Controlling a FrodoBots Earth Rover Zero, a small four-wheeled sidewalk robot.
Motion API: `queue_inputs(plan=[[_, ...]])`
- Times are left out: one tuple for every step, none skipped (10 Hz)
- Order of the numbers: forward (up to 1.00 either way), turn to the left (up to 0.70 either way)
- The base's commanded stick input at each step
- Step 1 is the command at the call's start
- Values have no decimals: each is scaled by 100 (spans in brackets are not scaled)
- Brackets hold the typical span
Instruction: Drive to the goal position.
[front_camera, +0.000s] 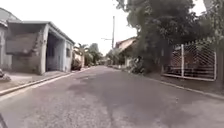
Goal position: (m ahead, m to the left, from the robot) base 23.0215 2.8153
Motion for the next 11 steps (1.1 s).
queue_inputs(plan=[[100, 0], [100, 0], [100, 0], [100, 0], [100, 0], [100, 0], [100, 0], [100, 0], [100, 0], [100, 0], [100, 0]])
